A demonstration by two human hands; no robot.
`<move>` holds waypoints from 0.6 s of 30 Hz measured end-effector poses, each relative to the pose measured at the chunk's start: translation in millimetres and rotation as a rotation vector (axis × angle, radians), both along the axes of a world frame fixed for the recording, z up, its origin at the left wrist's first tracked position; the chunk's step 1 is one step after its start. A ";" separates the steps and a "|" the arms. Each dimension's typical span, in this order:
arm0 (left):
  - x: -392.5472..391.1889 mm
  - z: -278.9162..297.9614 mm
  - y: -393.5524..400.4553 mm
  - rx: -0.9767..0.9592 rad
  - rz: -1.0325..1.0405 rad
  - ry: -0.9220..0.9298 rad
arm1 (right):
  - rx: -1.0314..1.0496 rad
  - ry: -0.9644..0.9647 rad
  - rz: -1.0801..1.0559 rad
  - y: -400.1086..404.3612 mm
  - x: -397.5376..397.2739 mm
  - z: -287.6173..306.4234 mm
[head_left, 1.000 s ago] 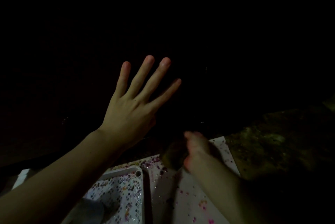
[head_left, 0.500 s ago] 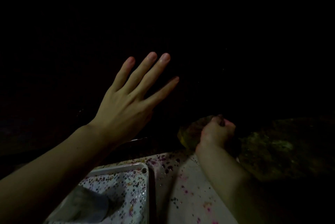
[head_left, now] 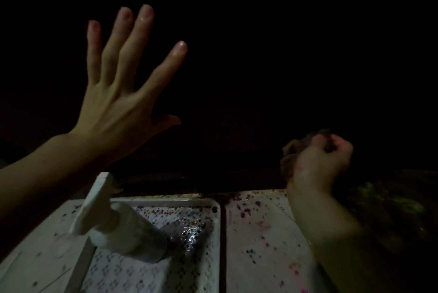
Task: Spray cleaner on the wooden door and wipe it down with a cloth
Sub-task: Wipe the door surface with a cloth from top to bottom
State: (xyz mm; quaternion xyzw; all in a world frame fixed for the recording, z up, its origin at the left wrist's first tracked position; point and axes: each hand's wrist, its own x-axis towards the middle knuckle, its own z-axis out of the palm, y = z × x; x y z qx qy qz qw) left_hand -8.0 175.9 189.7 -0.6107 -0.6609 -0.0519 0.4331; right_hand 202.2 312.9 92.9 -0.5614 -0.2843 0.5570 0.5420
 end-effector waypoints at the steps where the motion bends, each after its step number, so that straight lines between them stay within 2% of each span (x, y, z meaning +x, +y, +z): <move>1: -7.5 2.2 -7.5 0.011 0.018 -0.003 | -0.047 0.033 -0.001 -3.5 -8.7 -1.9; 4: -25.0 5.8 -27.1 0.018 0.046 0.007 | -0.261 0.089 0.127 -33.0 -42.3 -11.4; 8: -39.4 6.4 -41.8 -0.017 0.039 0.001 | -0.366 0.115 0.414 -71.1 -85.8 -20.6; 10: -45.6 5.1 -47.2 -0.022 0.026 -0.004 | -0.323 0.072 0.507 -79.3 -88.6 -12.4; 12: -51.3 2.6 -51.7 -0.027 0.011 -0.004 | -0.087 -0.008 0.518 -81.8 -76.4 12.2; 16: -59.6 -5.7 -56.3 -0.014 -0.032 0.016 | 0.891 -0.176 0.386 -64.7 -67.3 93.0; 18: -62.7 -10.5 -59.7 -0.015 -0.055 0.007 | 1.276 -0.309 0.297 -49.2 -81.3 119.4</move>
